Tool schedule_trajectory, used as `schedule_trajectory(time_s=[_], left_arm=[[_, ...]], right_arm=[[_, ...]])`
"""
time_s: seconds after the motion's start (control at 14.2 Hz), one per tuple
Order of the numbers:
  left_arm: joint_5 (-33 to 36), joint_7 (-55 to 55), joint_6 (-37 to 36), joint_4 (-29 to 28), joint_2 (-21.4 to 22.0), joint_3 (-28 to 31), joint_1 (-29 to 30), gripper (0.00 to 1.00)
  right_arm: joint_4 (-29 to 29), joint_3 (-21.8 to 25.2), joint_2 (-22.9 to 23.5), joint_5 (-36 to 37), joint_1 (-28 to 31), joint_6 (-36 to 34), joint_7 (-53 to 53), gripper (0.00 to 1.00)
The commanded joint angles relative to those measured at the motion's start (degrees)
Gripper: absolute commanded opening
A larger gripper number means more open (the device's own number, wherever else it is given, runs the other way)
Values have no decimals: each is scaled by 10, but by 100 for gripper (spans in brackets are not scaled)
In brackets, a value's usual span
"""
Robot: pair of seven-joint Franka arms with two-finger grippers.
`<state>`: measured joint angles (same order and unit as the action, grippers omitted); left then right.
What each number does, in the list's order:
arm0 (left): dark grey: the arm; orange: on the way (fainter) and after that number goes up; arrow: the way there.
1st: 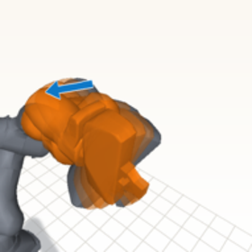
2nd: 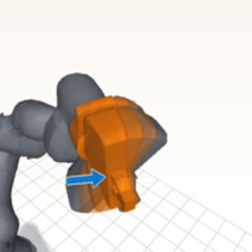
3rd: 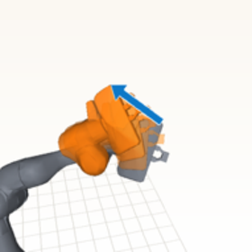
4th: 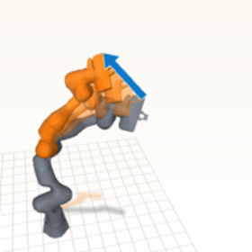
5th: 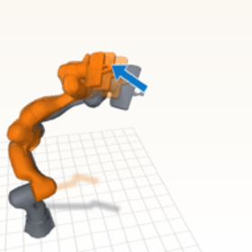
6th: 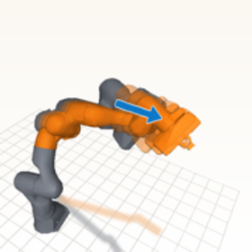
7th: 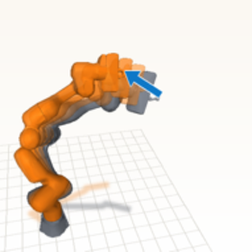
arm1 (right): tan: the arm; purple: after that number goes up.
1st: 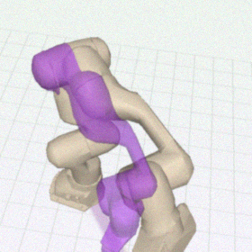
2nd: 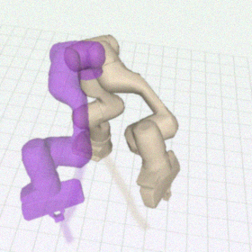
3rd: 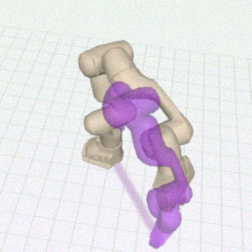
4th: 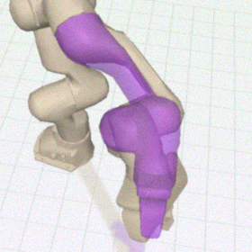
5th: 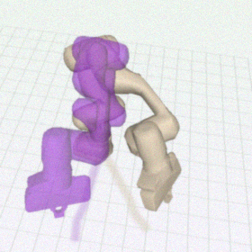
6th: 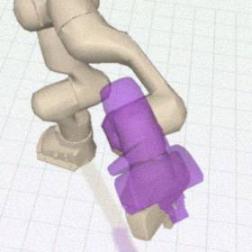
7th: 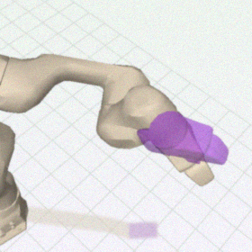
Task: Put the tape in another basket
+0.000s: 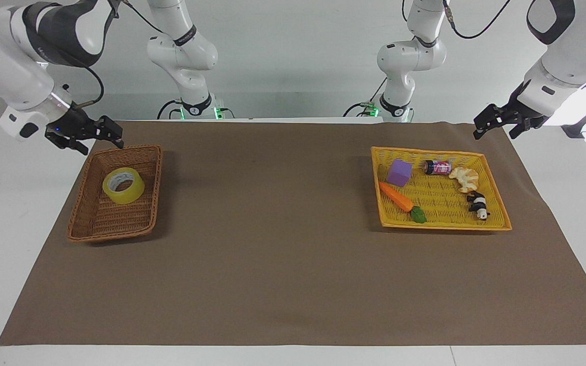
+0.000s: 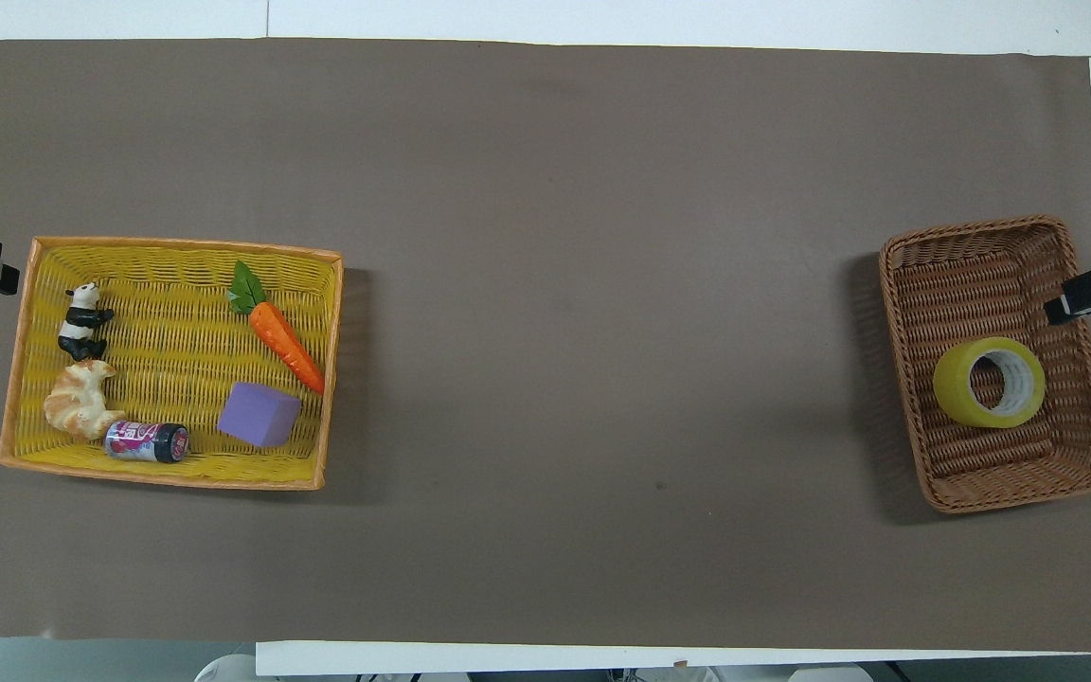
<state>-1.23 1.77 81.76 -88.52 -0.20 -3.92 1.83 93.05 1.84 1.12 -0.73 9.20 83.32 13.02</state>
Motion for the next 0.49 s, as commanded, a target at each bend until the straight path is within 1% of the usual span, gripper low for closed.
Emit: schedule_trajectory(time_s=[0.0, 0.07, 0.14, 0.21, 0.28, 0.35, 0.42], left_arm=[[11, 6, 11, -17, 13, 5, 4, 100], [11, 6, 11, -17, 13, 6, 4, 100], [11, 6, 11, -17, 13, 6, 4, 100], [11, 6, 11, -17, 13, 6, 3, 100], [11, 6, 11, -17, 13, 6, 2, 100], [11, 6, 11, -17, 13, 6, 1, 100], [11, 6, 11, -17, 13, 6, 1, 100]], right_arm=[[-43, -1, -3, 20, -1, -15, -29, 100], [-55, -1, -1, 15, 1, -15, -28, 99], [-55, 0, -1, 20, -8, -11, -31, 99], [-55, 11, -3, 23, -43, -13, -39, 100], [-53, 30, -8, 23, -64, -15, -53, 100], [-53, 47, -11, 21, -76, -16, -65, 99], [-53, 54, -11, 21, -87, -15, -68, 99]])
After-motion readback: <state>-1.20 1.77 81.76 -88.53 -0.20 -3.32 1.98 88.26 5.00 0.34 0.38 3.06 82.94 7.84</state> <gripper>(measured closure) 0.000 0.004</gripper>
